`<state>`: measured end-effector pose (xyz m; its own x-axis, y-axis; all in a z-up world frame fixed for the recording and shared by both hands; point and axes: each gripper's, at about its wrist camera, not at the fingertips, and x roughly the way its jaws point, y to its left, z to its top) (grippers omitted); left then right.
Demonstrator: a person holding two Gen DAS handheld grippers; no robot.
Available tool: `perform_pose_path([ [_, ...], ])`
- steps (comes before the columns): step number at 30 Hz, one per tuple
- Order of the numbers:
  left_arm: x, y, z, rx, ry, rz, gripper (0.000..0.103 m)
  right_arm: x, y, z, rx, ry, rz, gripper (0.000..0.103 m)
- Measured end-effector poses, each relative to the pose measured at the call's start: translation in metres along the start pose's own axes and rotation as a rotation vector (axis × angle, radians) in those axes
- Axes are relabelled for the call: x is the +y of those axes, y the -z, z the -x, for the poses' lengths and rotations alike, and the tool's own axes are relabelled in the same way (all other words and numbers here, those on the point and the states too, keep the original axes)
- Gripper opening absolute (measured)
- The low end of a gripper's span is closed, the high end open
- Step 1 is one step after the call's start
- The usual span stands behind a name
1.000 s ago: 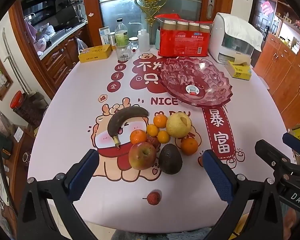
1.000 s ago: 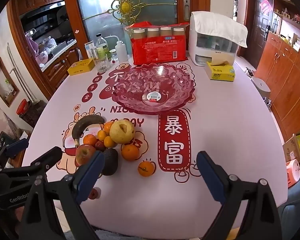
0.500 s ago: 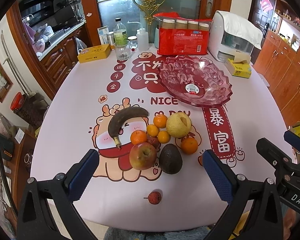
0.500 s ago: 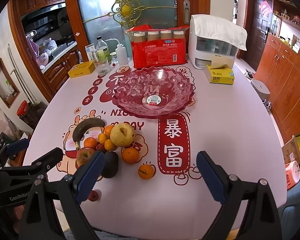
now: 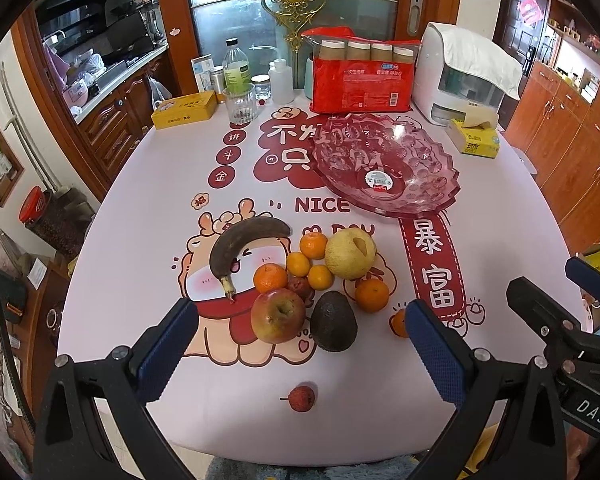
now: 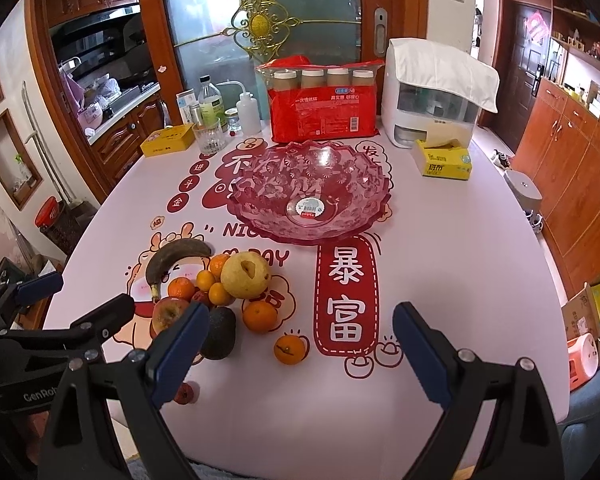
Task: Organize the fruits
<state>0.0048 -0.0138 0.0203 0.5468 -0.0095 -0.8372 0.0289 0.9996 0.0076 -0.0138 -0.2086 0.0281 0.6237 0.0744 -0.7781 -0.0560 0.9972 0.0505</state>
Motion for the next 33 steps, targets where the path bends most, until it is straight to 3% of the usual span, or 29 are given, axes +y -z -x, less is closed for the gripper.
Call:
perform_pose_path([
  [23, -0.003, 0.01, 0.003, -0.01, -0.021, 0.025, 0.102, -0.009, 0.004, 0.0, 0.012, -0.028, -0.013, 0.094],
  [33, 0.015, -0.005, 0.001, -0.048, 0.0, -0.054, 0.102, 0.007, -0.004, -0.002, 0.003, 0.006, -0.047, 0.094],
])
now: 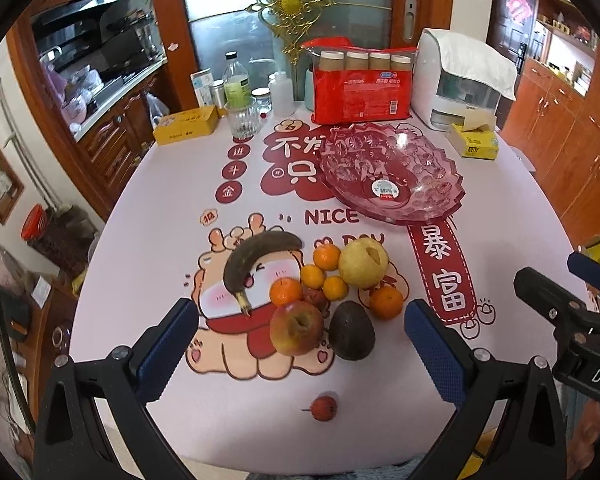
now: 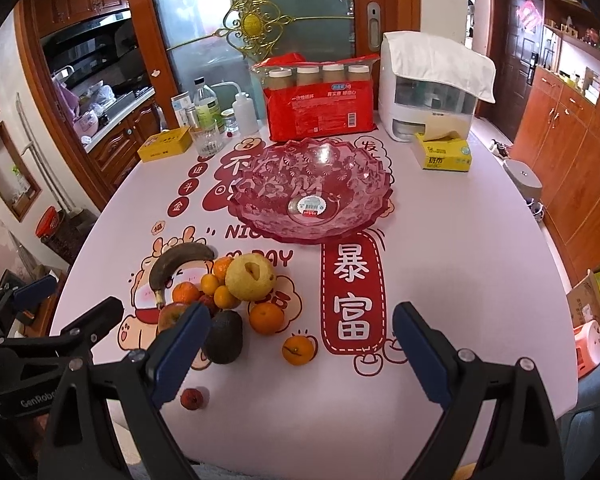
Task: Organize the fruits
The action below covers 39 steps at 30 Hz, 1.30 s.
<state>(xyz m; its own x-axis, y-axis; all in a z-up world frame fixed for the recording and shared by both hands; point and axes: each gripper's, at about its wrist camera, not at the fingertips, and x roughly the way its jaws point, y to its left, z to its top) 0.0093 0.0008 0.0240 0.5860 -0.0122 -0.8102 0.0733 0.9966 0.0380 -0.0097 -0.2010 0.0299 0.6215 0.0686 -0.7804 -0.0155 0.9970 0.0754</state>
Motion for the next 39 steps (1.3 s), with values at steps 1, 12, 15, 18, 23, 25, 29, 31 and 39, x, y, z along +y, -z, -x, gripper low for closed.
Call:
perform_pose_path([
  [1, 0.003, -0.002, 0.0, -0.005, 0.008, -0.006, 0.102, 0.003, -0.002, 0.001, -0.005, 0.007, -0.002, 0.094],
  [12, 0.037, -0.017, -0.033, 0.074, 0.076, -0.044, 0.102, 0.038, -0.01, -0.017, 0.027, 0.065, -0.028, 0.094],
  [15, 0.043, -0.016, -0.052, 0.12, 0.106, -0.06, 0.102, 0.043, -0.008, -0.026, 0.054, 0.08, -0.042, 0.094],
  [18, 0.049, -0.01, -0.065, 0.149, 0.134, -0.07, 0.102, 0.049, -0.001, -0.04, 0.092, 0.09, -0.049, 0.094],
  [23, 0.056, 0.002, -0.09, 0.197, 0.162, -0.092, 0.102, 0.061, 0.015, -0.065, 0.163, 0.08, -0.041, 0.086],
  [25, 0.061, 0.008, -0.099, 0.204, 0.165, -0.102, 0.102, 0.064, 0.023, -0.074, 0.187, 0.072, -0.037, 0.086],
  [29, 0.075, 0.024, -0.118, 0.233, 0.175, -0.119, 0.102, 0.068, 0.037, -0.093, 0.22, 0.038, -0.037, 0.084],
  [31, 0.08, 0.033, -0.126, 0.255, 0.174, -0.119, 0.102, 0.069, 0.044, -0.104, 0.243, 0.022, -0.042, 0.082],
  [39, 0.087, 0.052, -0.152, 0.345, 0.272, -0.046, 0.101, 0.072, 0.065, -0.139, 0.285, -0.031, -0.045, 0.075],
])
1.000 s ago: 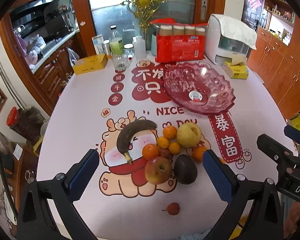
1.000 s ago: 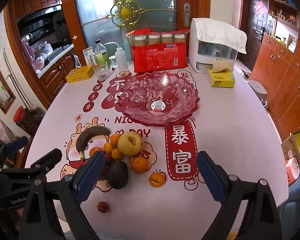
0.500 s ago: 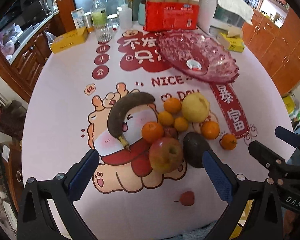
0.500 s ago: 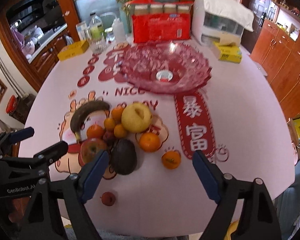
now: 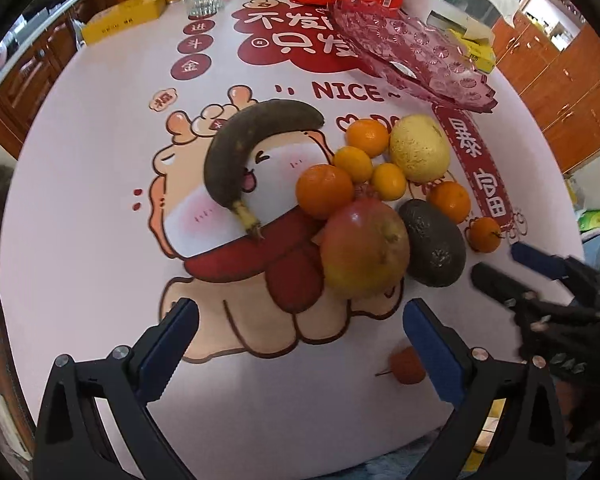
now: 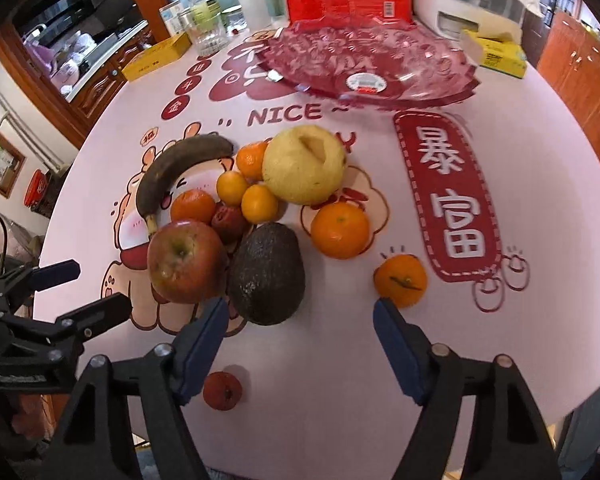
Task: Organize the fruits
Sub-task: 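Close the left gripper on the red apple while the right gripper grasps the avocado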
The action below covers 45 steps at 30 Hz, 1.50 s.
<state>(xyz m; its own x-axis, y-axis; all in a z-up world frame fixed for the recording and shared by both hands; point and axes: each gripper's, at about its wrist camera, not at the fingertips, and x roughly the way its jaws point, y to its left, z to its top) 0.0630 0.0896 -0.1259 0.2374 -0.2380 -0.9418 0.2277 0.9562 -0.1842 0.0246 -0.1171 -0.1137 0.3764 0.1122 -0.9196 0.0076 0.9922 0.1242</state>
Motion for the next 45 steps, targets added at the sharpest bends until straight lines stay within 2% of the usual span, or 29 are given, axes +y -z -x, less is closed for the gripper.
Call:
perform_pose_path([
  [7, 0.002, -0.003, -0.001, -0.003, 0.015, 0.026, 0.101, 0.009, 0.001, -0.029, 0.036, -0.034, 0.04, 0.071],
  [12, 0.002, -0.002, 0.001, 0.0, 0.017, 0.031, 0.101, 0.017, -0.002, -0.045, 0.029, -0.023, 0.081, 0.069],
  [16, -0.001, -0.001, 0.001, 0.0, 0.013, 0.026, 0.101, 0.022, -0.006, -0.054, 0.025, -0.045, 0.092, 0.058],
  [24, -0.014, -0.007, -0.011, 0.016, 0.03, 0.019, 0.101, 0.011, -0.003, -0.05, 0.029, -0.07, 0.086, 0.057],
  [31, -0.035, -0.018, -0.036, 0.064, 0.035, 0.009, 0.1, -0.001, 0.008, -0.031, -0.001, -0.031, 0.108, 0.057],
  [34, -0.045, -0.02, -0.047, 0.082, 0.014, -0.012, 0.094, -0.005, 0.01, -0.024, -0.025, -0.022, 0.12, 0.057],
  [38, -0.052, -0.021, -0.061, 0.11, -0.035, -0.022, 0.076, -0.012, 0.012, -0.017, -0.041, -0.034, 0.11, 0.057],
  [42, -0.052, -0.022, -0.072, 0.122, -0.076, -0.007, 0.069, -0.014, 0.013, -0.014, -0.049, -0.035, 0.107, 0.057],
  [45, -0.053, -0.023, -0.078, 0.114, -0.067, 0.0, 0.061, -0.015, 0.013, -0.011, -0.051, -0.044, 0.106, 0.057],
])
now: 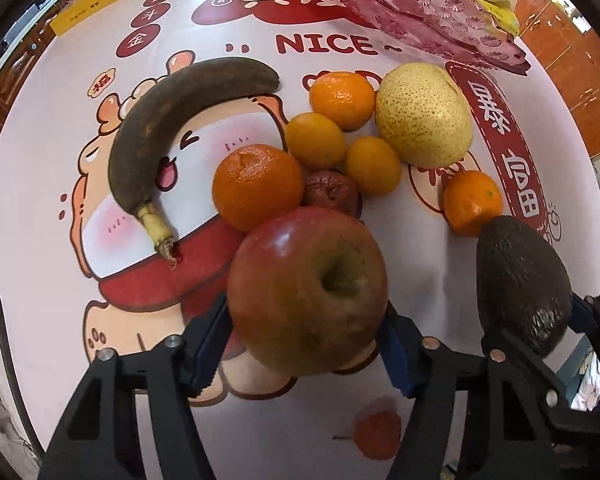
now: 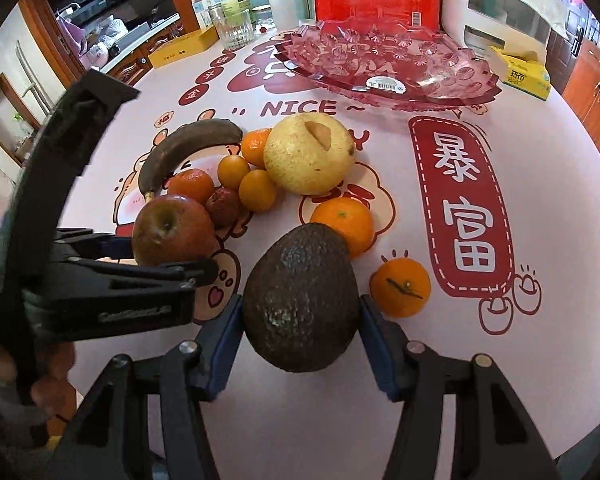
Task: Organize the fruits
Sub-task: 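Close the left gripper on the red apple while the right gripper grasps the avocado, then lift the apple with the left gripper while the right gripper carries the avocado to the pink bowl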
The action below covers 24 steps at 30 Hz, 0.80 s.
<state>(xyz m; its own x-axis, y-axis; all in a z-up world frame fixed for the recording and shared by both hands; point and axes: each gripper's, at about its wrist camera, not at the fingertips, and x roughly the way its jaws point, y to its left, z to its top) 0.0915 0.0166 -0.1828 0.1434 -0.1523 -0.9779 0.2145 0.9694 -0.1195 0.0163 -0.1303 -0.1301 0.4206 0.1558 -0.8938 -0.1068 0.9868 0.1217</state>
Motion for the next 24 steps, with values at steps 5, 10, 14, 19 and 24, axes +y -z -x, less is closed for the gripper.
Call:
perform_pose_path([
  [5, -0.007, 0.0, -0.002, -0.043, -0.025, -0.042, 0.059, 0.001, -0.002, 0.005, -0.004, -0.006, 0.002, 0.057],
  [10, -0.007, 0.003, -0.001, -0.041, -0.004, -0.055, 0.059, 0.001, -0.004, 0.013, -0.022, -0.019, -0.003, 0.057],
  [14, 0.002, 0.012, 0.014, -0.064, 0.028, -0.066, 0.058, -0.001, -0.007, 0.02, -0.033, -0.017, -0.017, 0.057],
  [19, 0.01, 0.013, 0.042, -0.133, 0.076, -0.078, 0.058, -0.004, -0.011, 0.031, -0.056, -0.011, -0.031, 0.057],
  [24, 0.005, -0.001, 0.079, -0.205, 0.103, -0.118, 0.059, -0.004, -0.024, 0.046, -0.089, 0.011, -0.033, 0.057],
])
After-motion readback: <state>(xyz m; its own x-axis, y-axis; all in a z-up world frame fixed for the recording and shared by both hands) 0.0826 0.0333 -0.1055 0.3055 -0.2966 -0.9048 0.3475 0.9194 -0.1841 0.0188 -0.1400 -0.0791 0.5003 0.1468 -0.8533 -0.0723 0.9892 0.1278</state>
